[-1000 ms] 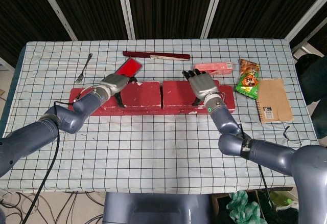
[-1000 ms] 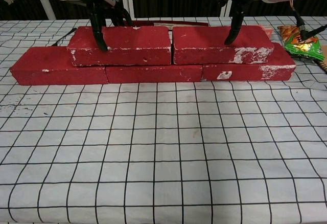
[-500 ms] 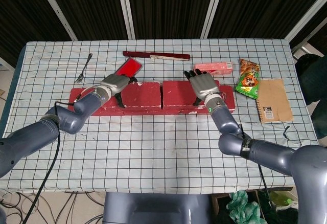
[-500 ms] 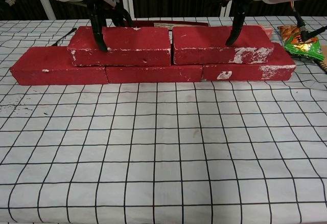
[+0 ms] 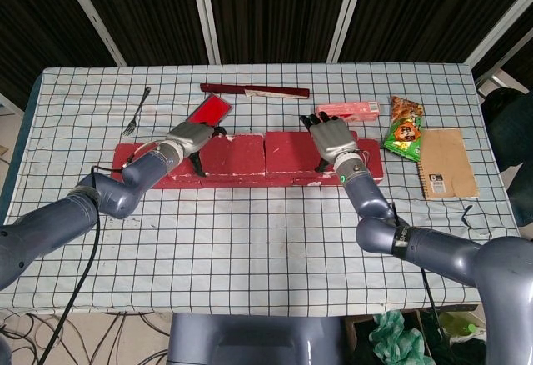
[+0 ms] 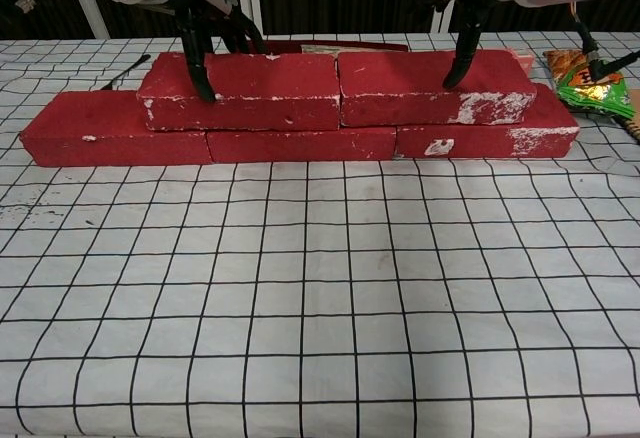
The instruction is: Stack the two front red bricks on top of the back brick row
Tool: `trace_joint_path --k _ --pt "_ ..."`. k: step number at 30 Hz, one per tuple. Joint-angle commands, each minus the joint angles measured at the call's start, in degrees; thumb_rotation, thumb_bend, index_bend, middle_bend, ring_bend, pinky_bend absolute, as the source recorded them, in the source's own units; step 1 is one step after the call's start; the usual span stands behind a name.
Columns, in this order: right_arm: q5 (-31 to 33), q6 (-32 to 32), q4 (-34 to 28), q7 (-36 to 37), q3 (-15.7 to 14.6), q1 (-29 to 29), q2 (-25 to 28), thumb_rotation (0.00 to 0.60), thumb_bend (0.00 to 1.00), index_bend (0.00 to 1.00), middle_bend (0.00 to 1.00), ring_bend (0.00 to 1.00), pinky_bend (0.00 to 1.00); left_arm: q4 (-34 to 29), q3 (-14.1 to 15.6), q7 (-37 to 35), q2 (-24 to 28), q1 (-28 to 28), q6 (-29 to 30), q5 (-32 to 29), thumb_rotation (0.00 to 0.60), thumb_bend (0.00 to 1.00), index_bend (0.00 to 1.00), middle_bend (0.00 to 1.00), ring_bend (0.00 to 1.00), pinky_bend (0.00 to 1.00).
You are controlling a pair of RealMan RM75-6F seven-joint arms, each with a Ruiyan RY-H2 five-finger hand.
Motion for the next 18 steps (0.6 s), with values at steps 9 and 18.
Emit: trace_joint_path --k 9,18 --pt "0.1 0.0 0.2 -0.2 0.0 -0.1 -0.1 0.6 0.02 0.0 0.07 0.04 0.17 0.2 0.0 -0.4 0.0 -0.2 -0.5 -0.6 0.6 0.0 0.11 0.11 0.03 0.18" --pt "0.3 -0.1 0.6 -0.3 0.0 -0.3 -0.2 0.6 0.02 0.0 0.07 0.04 0.17 0.3 0.2 -0.7 0.0 -0.4 -1.0 -0.7 0.6 0.0 0.1 0.1 0.02 0.17"
